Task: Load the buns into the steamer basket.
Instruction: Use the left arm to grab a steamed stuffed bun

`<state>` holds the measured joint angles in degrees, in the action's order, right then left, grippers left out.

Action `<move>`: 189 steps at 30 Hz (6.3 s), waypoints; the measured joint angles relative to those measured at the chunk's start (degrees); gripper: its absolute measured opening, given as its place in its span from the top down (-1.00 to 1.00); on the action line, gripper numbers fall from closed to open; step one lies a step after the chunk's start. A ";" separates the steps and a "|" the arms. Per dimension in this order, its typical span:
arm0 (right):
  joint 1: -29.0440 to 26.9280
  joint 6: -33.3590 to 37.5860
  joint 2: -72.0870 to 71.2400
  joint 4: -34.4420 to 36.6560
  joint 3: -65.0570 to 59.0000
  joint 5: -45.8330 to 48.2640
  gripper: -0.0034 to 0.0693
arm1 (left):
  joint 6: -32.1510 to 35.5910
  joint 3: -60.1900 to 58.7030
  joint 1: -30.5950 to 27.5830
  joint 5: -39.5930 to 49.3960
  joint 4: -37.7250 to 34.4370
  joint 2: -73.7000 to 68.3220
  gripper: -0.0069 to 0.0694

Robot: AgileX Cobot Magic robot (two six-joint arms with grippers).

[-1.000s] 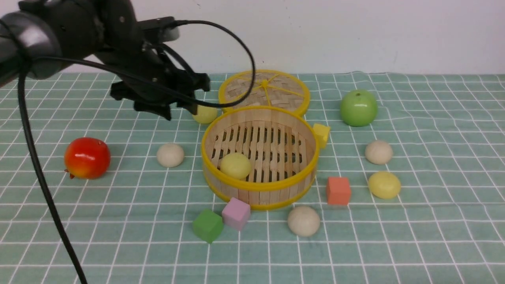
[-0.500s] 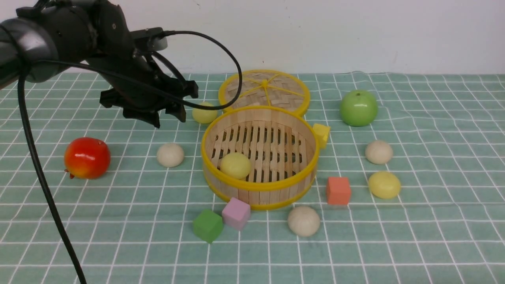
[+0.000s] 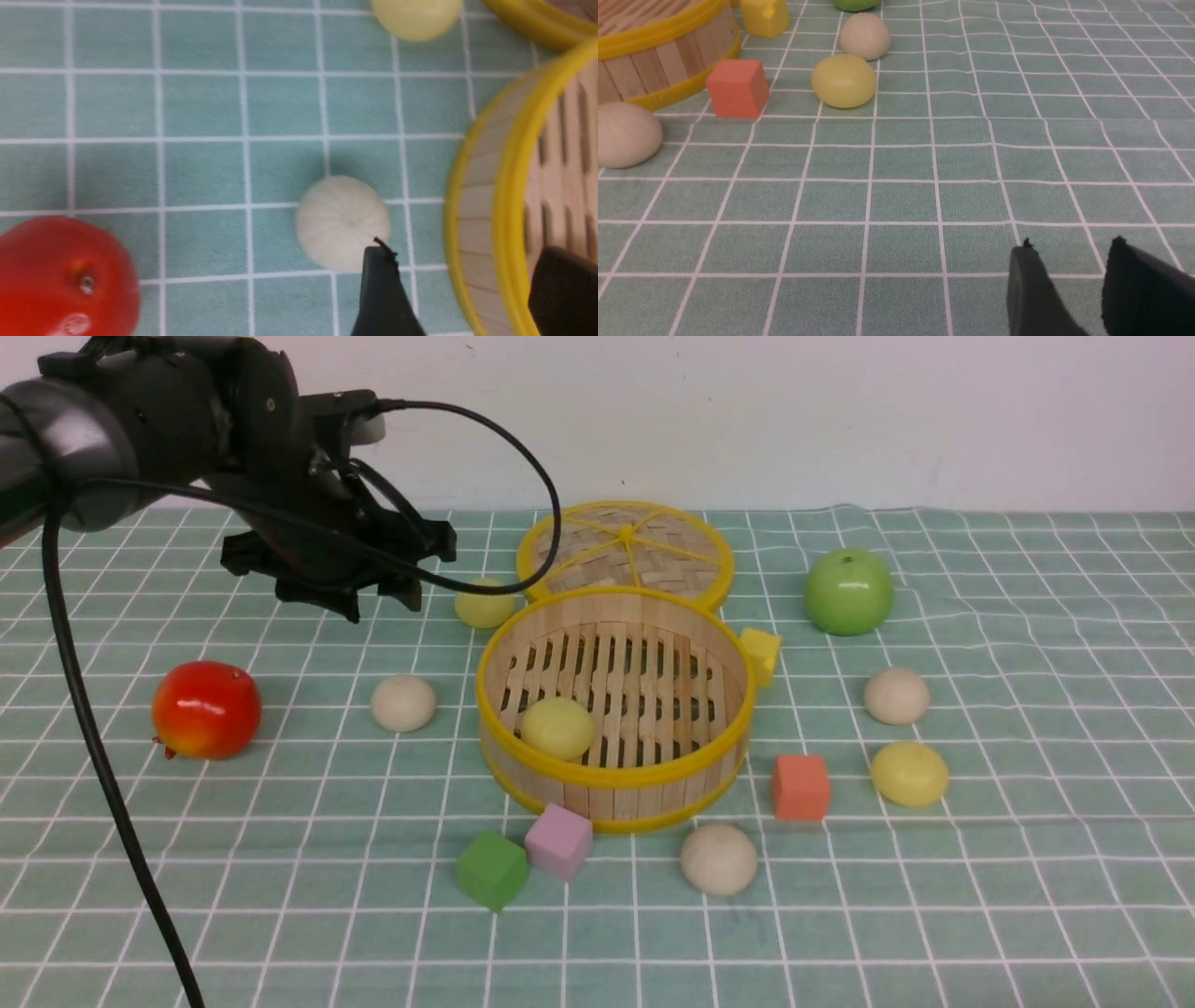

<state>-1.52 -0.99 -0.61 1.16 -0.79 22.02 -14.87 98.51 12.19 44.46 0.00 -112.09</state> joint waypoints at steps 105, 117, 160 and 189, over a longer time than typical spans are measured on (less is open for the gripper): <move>0.00 0.00 -0.04 0.00 0.00 0.00 0.25 | 1.19 0.00 1.14 1.22 1.87 0.62 0.69; 0.00 0.00 -0.04 0.00 0.00 0.00 0.25 | 3.10 0.00 1.14 0.41 2.91 -6.06 0.07; 0.00 0.00 -0.04 0.00 0.00 0.00 0.25 | 3.58 0.07 1.14 -4.89 5.46 -9.79 0.17; 0.00 0.00 -0.04 0.00 0.00 0.00 0.25 | 2.21 0.10 1.14 -5.22 5.84 -12.02 0.20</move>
<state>-1.52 -0.99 -0.66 1.16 -0.79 22.02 -12.66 98.61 13.33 39.24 5.84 -124.11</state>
